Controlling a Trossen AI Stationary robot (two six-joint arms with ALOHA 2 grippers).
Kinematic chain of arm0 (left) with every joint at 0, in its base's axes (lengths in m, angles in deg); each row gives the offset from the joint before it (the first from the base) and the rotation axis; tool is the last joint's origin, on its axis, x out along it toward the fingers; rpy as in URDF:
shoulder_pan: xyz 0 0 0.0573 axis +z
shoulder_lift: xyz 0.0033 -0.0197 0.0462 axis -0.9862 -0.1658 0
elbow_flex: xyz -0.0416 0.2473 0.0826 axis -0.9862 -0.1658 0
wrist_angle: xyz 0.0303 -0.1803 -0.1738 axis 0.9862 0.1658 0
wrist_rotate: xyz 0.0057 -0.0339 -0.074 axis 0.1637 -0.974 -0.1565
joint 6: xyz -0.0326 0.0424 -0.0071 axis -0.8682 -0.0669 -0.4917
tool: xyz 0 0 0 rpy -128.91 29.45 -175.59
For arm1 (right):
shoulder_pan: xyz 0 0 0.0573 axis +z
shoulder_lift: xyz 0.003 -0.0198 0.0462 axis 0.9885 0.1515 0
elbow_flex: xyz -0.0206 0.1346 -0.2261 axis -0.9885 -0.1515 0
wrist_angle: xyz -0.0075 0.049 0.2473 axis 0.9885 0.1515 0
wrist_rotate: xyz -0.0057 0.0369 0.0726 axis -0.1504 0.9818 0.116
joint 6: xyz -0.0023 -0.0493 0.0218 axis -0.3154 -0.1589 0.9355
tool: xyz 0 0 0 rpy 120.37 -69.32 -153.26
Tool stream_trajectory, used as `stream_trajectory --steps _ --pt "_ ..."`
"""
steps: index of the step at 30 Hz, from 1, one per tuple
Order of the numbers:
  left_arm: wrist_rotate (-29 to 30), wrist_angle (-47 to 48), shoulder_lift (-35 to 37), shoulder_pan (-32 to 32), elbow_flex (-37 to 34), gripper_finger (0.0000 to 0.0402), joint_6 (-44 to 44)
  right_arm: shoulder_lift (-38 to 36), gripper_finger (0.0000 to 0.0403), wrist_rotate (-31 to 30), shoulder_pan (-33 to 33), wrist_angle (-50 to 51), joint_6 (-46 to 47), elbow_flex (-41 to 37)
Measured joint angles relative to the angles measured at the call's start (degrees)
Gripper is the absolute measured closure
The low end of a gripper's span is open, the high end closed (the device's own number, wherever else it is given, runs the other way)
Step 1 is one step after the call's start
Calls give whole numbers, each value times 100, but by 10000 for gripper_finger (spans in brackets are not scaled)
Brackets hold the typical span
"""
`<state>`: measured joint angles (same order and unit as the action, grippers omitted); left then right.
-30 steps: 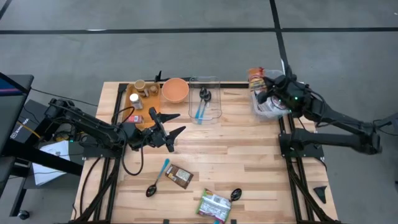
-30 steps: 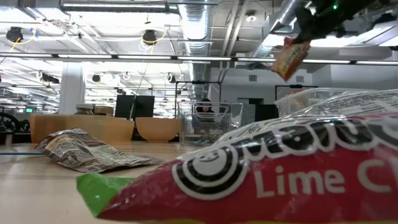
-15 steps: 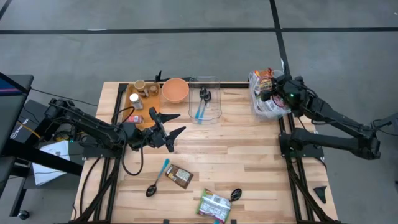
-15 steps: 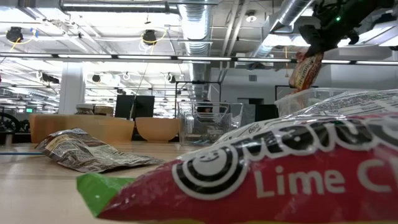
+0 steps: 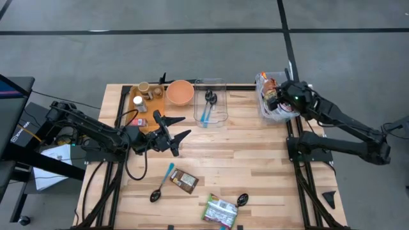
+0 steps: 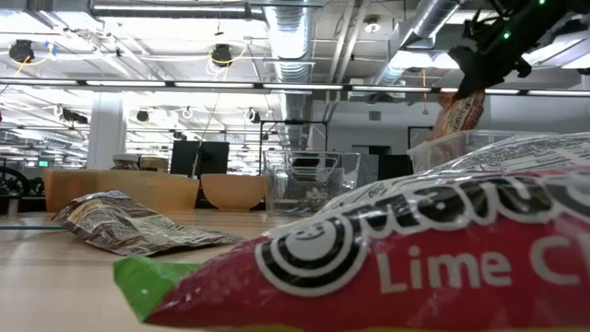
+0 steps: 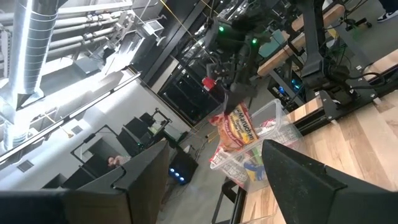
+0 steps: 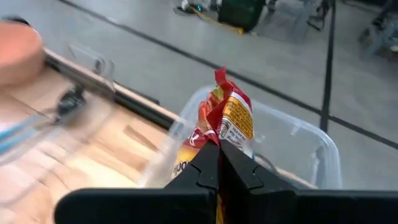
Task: Pick & Place Food Item
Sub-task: Put the red noodle pack into the transparent bin
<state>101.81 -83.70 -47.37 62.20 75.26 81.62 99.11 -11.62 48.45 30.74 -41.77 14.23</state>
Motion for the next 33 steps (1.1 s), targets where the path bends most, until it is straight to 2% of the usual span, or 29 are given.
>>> stream_trajectory --steps 3,11,21,27,33 --pt "0 -1 0 0 -2 152 0 128 403 146 -198 294 125 2" --pt "0 -2 0 0 -2 152 0 621 403 1201 -834 470 148 4" --pt "0 1 0 0 0 152 0 1351 401 1508 -1307 436 97 9" --pt "0 1 0 1 -1 152 0 1379 392 1661 -1347 399 83 11" --pt "0 1 0 1 0 152 0 1392 399 2055 -1347 548 83 11"
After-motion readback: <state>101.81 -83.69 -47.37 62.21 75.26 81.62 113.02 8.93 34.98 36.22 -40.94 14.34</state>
